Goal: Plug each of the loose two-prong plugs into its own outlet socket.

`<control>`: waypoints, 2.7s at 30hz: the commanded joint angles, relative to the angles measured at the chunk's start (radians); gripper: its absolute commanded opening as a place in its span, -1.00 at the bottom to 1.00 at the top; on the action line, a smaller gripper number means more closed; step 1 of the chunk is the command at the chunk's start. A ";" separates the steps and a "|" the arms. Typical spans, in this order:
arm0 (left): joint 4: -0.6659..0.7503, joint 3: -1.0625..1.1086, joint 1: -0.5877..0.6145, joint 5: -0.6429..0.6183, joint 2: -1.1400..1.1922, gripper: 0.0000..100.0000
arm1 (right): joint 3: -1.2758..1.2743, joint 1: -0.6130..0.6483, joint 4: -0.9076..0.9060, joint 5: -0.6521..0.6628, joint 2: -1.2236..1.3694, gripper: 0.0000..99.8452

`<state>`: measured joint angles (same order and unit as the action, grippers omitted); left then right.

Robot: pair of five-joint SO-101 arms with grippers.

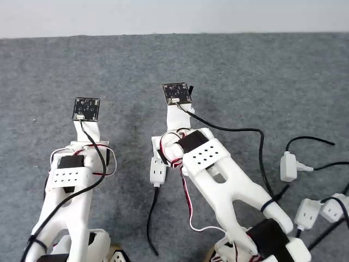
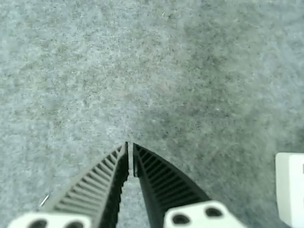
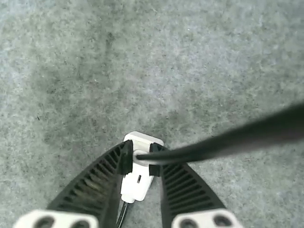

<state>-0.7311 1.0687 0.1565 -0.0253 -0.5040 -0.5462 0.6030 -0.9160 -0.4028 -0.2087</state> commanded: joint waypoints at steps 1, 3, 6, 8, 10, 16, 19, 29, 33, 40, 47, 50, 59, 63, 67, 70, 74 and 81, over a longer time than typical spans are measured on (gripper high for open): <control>0.020 -0.047 0.006 -0.006 -0.015 -0.97 | 0.014 -0.005 0.021 -0.014 -0.005 -0.98; 0.020 -0.047 0.006 -0.006 -0.015 -0.97 | 0.014 -0.005 0.021 -0.015 -0.004 -0.98; 0.020 -0.047 0.006 -0.006 -0.015 -0.97 | 0.015 0.005 0.022 -0.015 -0.002 -0.98; 0.020 -0.047 0.006 -0.006 -0.017 -0.97 | 0.015 0.015 0.022 -0.017 0.001 -0.98; 0.020 -0.047 0.006 -0.006 -0.017 -0.97 | 0.015 0.019 0.025 -0.017 0.002 -0.98; 0.020 -0.047 0.006 -0.006 -0.017 -0.97 | 0.009 0.022 0.035 -0.014 0.005 -0.98; 0.020 -0.047 0.006 -0.006 -0.017 -0.97 | -0.011 0.024 0.038 -0.011 0.005 -0.98; 0.020 -0.045 0.006 0.031 -0.015 -0.97 | -0.092 0.068 0.042 0.110 0.005 -0.98; 0.020 -0.045 0.006 0.031 -0.015 -0.97 | -0.133 0.088 0.042 0.167 0.005 -0.98; 0.020 -0.045 0.008 0.031 -0.015 -0.97 | -0.164 0.133 0.033 0.278 0.047 -0.98; 0.020 -0.045 0.009 0.031 -0.015 -0.97 | -0.061 0.128 -0.036 0.272 0.131 -0.98; 0.020 -0.045 0.011 0.031 -0.015 -0.97 | -0.021 0.139 -0.068 0.230 0.154 -0.90; 0.020 -0.045 0.012 0.029 -0.015 -0.97 | -0.005 0.249 -0.079 0.048 0.185 -0.32; 0.020 -0.045 0.012 0.029 -0.015 -0.97 | -0.005 0.263 -0.073 0.048 0.188 -0.32; 0.020 -0.045 0.012 0.029 -0.015 -0.97 | -0.005 0.260 -0.058 0.048 0.189 -0.32; 0.020 -0.045 0.012 0.029 -0.015 -0.97 | -0.005 0.254 -0.038 0.049 0.191 -0.32; 0.020 -0.045 0.014 0.029 -0.015 -0.97 | 0.023 0.246 -0.044 0.052 0.236 -0.32; 0.020 -0.045 0.014 0.029 -0.015 -0.97 | 0.204 0.205 -0.140 0.049 0.401 -0.78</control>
<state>-0.7311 1.0671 0.1657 -0.0038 -0.5040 -0.4572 0.8408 -1.0035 -0.3429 0.1657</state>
